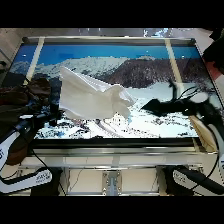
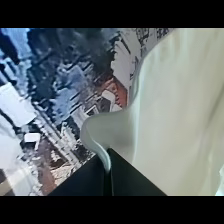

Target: Fold the shirts.

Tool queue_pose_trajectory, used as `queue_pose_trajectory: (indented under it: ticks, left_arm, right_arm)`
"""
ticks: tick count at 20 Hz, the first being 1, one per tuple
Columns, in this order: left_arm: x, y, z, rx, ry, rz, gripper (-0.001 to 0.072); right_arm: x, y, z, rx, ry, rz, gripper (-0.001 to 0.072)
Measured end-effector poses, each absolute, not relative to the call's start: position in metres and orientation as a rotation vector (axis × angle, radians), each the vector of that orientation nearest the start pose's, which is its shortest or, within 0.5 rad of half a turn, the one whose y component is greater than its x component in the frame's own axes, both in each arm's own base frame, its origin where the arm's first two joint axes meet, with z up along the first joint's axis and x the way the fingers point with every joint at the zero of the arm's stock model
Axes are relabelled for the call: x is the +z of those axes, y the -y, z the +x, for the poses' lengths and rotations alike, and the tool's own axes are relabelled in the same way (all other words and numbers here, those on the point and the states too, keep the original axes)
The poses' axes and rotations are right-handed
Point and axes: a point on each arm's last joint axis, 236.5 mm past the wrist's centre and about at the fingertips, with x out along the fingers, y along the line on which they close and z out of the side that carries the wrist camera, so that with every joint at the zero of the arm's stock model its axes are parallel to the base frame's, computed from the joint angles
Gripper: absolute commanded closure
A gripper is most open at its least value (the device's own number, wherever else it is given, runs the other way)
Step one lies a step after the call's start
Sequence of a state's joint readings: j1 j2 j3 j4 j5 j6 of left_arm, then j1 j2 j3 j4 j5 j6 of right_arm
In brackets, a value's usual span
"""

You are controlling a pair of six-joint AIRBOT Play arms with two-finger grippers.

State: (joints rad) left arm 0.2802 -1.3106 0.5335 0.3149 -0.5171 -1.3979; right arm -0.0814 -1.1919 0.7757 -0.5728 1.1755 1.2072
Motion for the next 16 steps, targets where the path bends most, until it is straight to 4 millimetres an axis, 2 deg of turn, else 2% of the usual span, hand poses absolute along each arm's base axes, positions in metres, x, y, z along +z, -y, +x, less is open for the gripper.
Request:
queue_pose_trajectory:
  ticks: [3, 6, 8, 12, 13, 14, 15, 16]
  left_arm:
    - [-0.100, 0.006, 0.382, 0.276, -0.915, -1.304, 0.0697]
    - [-0.092, 0.005, 0.386, 0.254, -0.893, -1.273, 0.0697]
    - [-0.087, 0.003, 0.389, 0.242, -0.877, -1.254, 0.0697]
    - [-0.081, 0.002, 0.392, 0.229, -0.862, -1.239, 0.0697]
    - [-0.080, 0.002, 0.392, 0.226, -0.860, -1.236, 0.0697]
    - [-0.079, 0.002, 0.392, 0.225, -0.859, -1.235, 0.0697]
    - [-0.079, 0.002, 0.392, 0.222, -0.858, -1.229, 0.0697]
    - [-0.079, 0.002, 0.392, 0.219, -0.858, -1.222, 0.0697]
  right_arm:
    - [-0.025, -0.184, 0.323, 0.585, -1.276, 1.019, 0.0220]
    - [-0.053, -0.193, 0.337, 0.545, -1.264, 1.187, 0.0221]
    - [-0.070, -0.196, 0.344, 0.513, -1.271, 1.238, 0.0221]
    - [-0.088, -0.206, 0.358, 0.466, -1.268, 1.255, 0.0236]
    - [-0.092, -0.208, 0.362, 0.451, -1.266, 1.245, 0.0283]
    - [-0.093, -0.210, 0.368, 0.440, -1.257, 1.238, 0.0389]
    - [-0.091, -0.212, 0.374, 0.436, -1.244, 1.233, 0.0560]
    - [-0.090, -0.215, 0.380, 0.433, -1.234, 1.220, 0.0687]
